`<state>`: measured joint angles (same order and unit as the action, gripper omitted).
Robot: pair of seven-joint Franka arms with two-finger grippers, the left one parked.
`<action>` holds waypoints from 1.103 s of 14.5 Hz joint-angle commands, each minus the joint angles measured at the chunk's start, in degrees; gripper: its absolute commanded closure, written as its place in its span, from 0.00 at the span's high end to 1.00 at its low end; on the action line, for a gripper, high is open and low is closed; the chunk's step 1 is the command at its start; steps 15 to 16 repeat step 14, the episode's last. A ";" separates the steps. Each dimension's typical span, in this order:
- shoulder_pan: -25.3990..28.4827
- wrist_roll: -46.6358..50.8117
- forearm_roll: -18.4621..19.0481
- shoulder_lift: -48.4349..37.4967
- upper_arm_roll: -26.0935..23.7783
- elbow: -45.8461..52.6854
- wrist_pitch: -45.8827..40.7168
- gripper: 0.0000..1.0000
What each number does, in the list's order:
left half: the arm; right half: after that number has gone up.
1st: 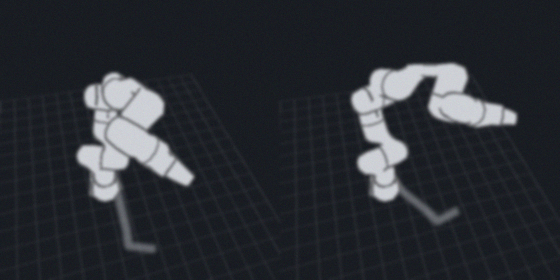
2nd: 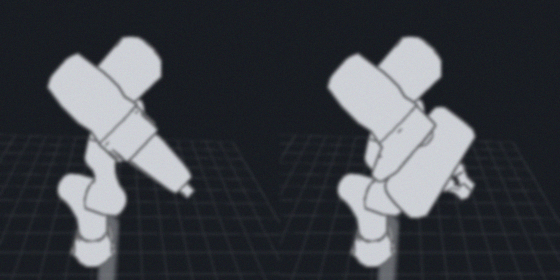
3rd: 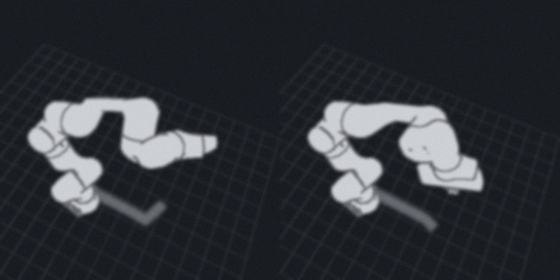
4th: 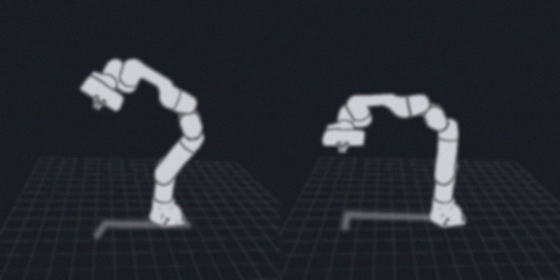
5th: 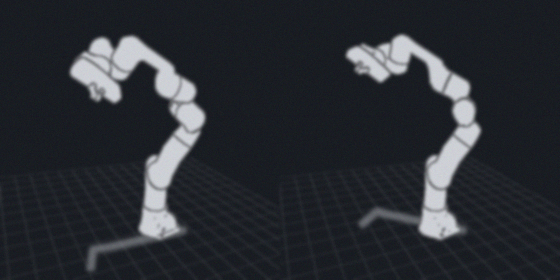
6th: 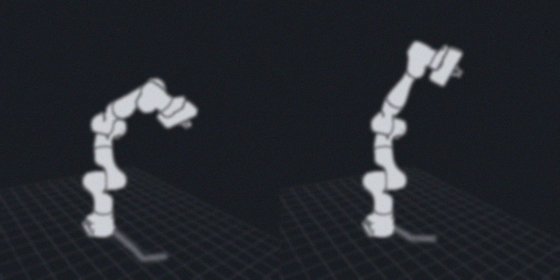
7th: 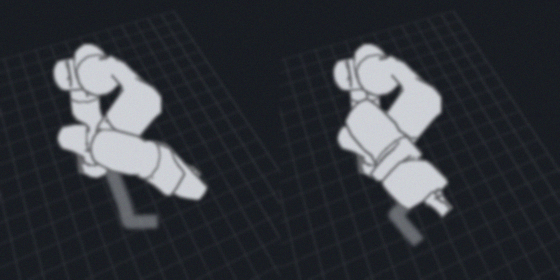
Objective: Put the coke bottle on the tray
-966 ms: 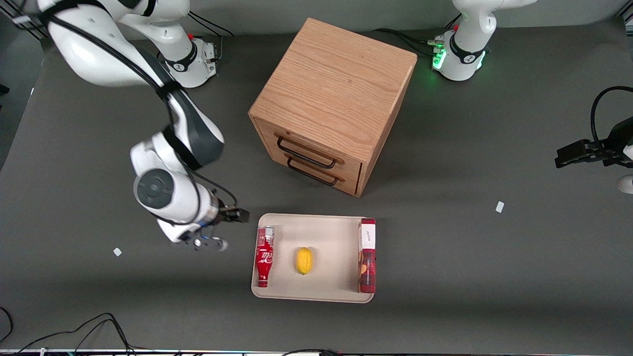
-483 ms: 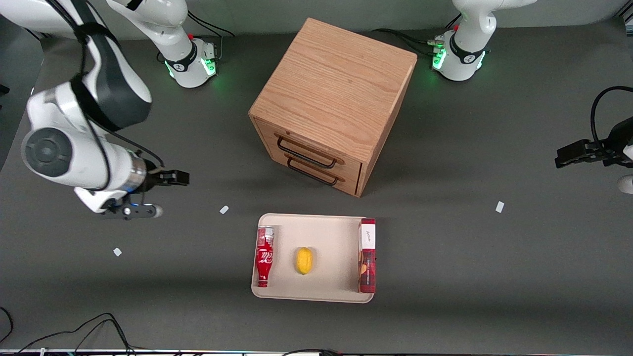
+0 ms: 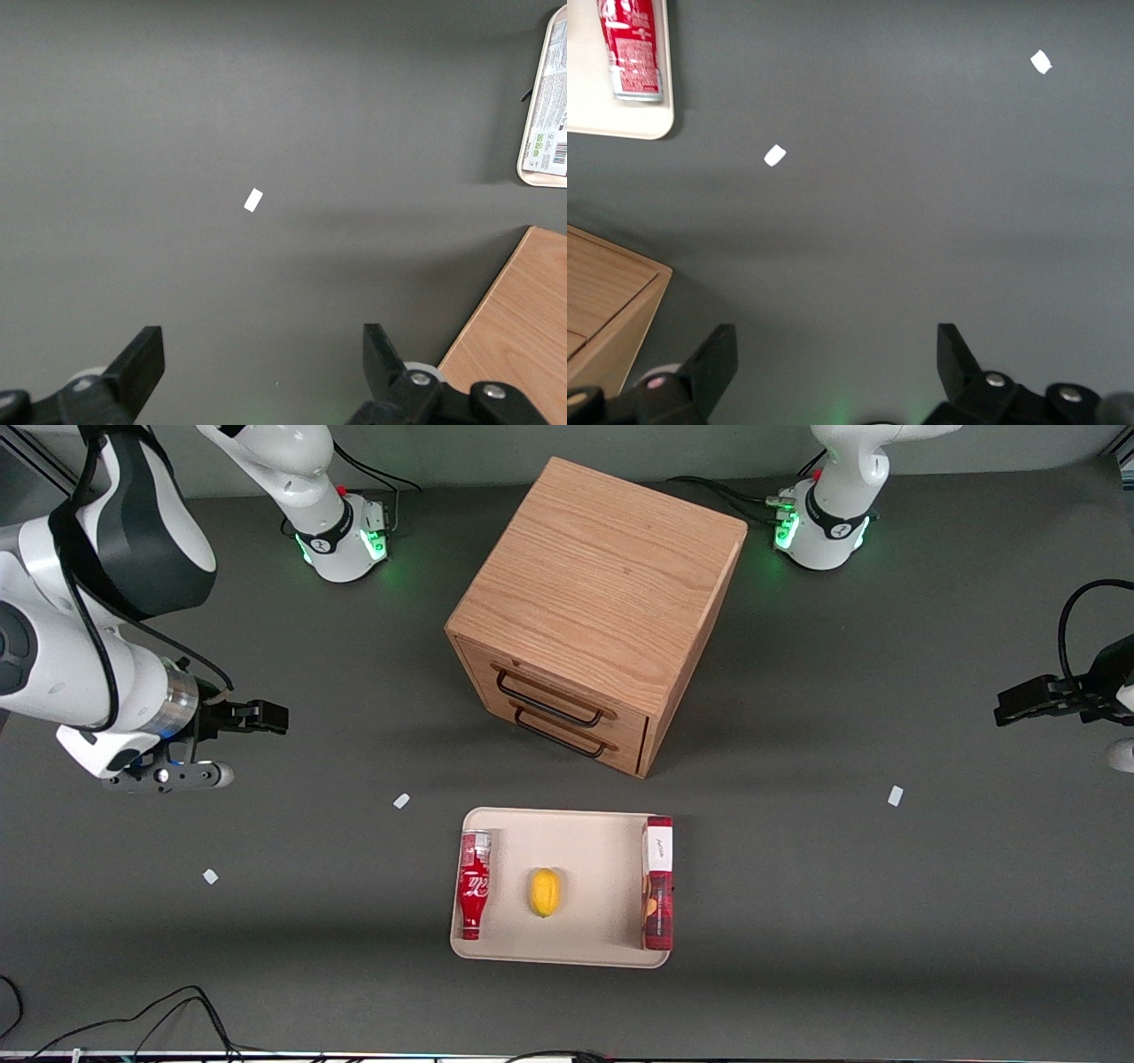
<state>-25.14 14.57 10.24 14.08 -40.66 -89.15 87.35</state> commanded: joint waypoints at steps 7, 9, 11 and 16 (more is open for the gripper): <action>33.12 -5.61 -14.80 -12.41 40.46 -2.17 -1.30 1.00; 32.96 -5.96 -15.07 -12.50 40.74 -1.73 -1.30 1.00; 33.22 -8.05 -14.99 -12.50 40.83 -1.29 -1.48 1.00; 33.22 -9.12 -14.99 -12.50 41.01 -0.41 -3.66 1.00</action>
